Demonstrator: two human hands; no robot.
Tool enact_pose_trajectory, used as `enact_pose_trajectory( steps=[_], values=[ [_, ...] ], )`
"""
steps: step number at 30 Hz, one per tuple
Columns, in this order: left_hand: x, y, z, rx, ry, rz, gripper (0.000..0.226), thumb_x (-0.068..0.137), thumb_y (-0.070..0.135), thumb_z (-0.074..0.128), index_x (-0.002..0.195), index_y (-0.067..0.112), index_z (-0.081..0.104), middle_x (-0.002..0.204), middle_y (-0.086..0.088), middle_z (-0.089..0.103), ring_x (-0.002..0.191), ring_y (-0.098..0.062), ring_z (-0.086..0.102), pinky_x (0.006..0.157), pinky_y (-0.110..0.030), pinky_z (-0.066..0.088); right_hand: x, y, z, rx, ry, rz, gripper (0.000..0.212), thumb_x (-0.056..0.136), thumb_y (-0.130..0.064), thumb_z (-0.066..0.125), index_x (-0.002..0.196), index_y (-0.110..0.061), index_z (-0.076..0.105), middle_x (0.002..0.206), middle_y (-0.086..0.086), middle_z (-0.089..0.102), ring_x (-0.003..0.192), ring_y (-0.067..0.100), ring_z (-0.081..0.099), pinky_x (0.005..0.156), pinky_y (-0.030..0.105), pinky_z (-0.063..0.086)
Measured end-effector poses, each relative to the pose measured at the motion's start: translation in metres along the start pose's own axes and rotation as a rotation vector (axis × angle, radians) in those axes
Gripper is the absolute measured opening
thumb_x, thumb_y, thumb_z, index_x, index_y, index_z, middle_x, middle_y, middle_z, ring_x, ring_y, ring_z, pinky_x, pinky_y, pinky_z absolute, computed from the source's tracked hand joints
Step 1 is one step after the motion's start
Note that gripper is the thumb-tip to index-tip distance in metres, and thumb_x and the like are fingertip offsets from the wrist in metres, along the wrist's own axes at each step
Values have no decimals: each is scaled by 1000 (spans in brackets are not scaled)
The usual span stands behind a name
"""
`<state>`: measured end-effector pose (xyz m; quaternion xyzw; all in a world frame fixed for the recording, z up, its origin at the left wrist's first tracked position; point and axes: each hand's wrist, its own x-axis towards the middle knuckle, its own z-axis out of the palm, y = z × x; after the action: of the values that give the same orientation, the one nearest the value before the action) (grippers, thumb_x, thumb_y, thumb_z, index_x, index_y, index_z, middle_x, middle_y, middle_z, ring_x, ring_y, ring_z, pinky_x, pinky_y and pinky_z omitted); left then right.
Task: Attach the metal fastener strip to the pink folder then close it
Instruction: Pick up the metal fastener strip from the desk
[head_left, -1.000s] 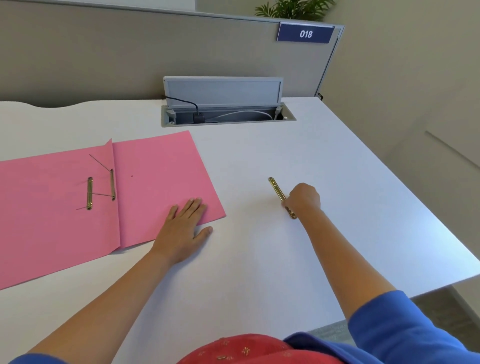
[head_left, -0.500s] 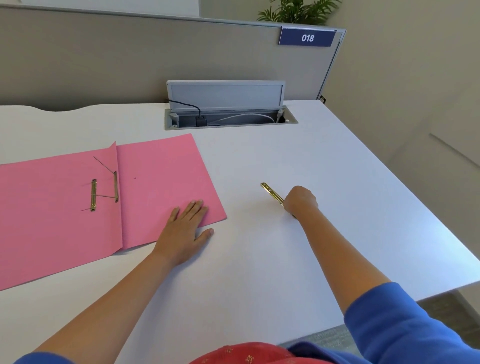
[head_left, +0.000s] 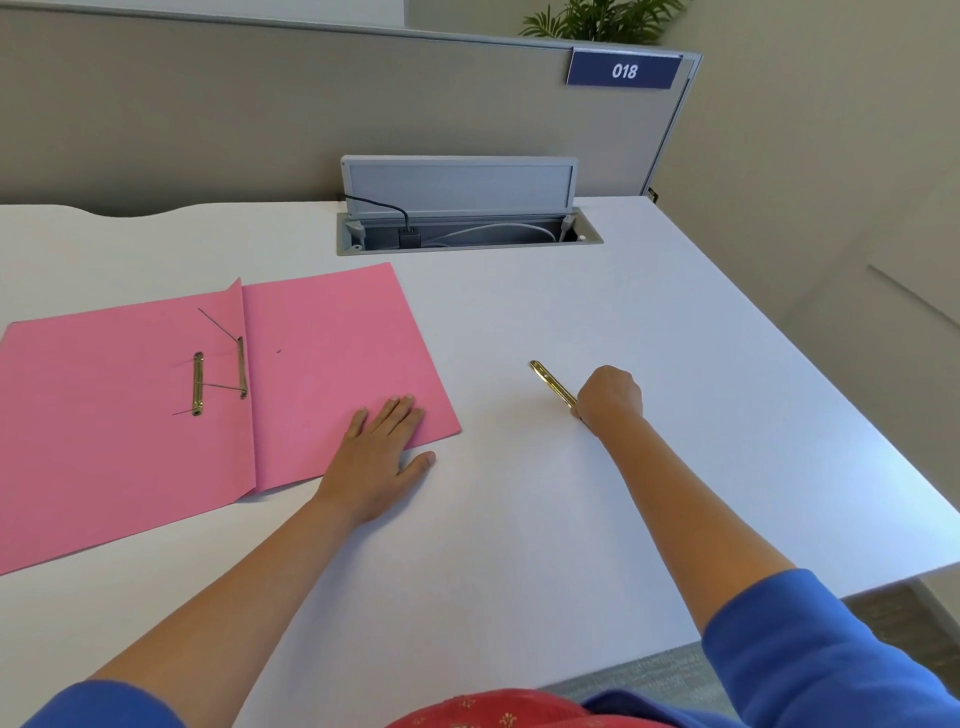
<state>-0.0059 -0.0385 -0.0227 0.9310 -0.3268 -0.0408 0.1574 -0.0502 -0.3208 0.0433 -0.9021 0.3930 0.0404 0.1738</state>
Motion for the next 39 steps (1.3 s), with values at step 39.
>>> enact_pose_trajectory(
  steps=[39],
  values=[
    [-19,20,-2,-15,-149,7,67,92,52,28,148,19,8,160,1,2,147,-15,-2,118,-41,-4,-56,-78,-7,861,-491,-10,13,85,-14,63,72,-18,63,78,-3,58,74,12,48,60,24,33]
  ],
)
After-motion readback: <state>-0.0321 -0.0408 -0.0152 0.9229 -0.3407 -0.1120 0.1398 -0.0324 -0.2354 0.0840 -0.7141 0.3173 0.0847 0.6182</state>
